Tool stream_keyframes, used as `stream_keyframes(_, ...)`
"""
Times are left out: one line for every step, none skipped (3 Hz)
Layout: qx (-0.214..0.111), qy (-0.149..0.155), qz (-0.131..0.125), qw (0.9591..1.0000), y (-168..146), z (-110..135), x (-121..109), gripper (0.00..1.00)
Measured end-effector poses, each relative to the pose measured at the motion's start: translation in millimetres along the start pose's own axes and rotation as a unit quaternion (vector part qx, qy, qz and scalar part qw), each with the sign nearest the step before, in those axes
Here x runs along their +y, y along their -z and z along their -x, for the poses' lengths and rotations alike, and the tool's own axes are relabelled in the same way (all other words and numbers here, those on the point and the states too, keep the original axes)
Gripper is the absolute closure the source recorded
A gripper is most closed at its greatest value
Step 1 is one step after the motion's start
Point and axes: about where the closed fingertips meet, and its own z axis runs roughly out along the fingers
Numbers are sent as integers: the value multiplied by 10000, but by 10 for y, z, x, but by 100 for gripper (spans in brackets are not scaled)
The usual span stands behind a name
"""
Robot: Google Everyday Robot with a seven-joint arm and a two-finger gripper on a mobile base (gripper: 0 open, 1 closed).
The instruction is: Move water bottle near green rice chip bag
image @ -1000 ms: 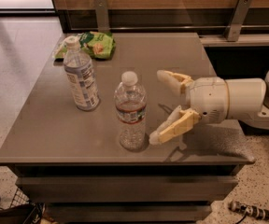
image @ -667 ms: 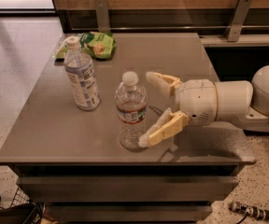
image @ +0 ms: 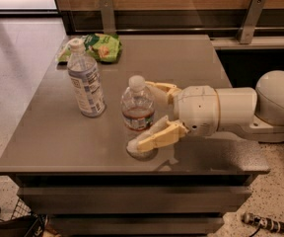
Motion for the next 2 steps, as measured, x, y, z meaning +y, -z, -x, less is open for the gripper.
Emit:
stream_keyframes(6,11,26,10000,-22,12,10,49)
stream_keyframes(11,26,52,10000,-47,28,24,79)
